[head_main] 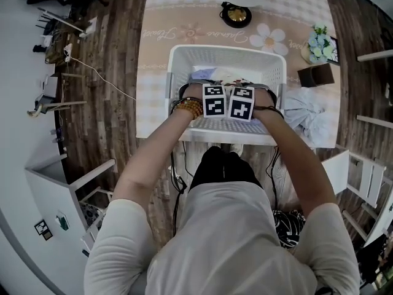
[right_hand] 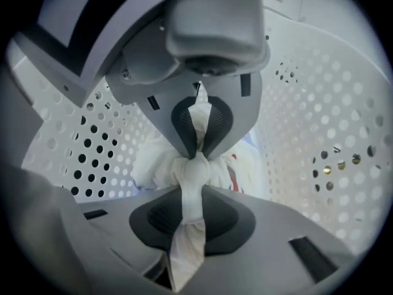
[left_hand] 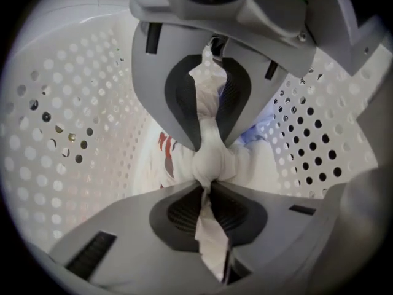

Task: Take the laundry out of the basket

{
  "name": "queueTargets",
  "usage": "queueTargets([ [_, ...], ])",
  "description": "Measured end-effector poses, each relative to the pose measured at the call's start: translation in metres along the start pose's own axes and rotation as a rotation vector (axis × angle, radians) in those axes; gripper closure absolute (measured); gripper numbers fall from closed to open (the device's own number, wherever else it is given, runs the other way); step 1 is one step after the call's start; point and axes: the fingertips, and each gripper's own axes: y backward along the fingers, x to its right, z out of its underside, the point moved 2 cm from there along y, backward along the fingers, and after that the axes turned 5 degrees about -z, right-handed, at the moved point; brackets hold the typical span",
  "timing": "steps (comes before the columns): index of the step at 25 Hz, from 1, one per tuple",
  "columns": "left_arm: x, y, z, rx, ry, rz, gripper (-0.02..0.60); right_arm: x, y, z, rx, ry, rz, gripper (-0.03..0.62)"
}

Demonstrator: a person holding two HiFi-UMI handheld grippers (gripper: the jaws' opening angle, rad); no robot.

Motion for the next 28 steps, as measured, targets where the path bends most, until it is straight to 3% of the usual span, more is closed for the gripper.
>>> queueTargets([
  [5,-0.009,0.030,-0.010,-0.004,0.018,-0.030,0.512,0.006,0.034,-0.011,0.032,0.003,0.046,0.502],
  [15,-0.037,0.134,-0.039,0.079,0.057,-0.116,0.512,0.014,0.144,-0.027,0.147,-0.008,0.152,0.502],
  [28,-0.052,0.263,-0.084,0.075,0.010,-0.235,0.512,0.004,0.277,-0.044,0.203,0.034,0.312,0.502],
])
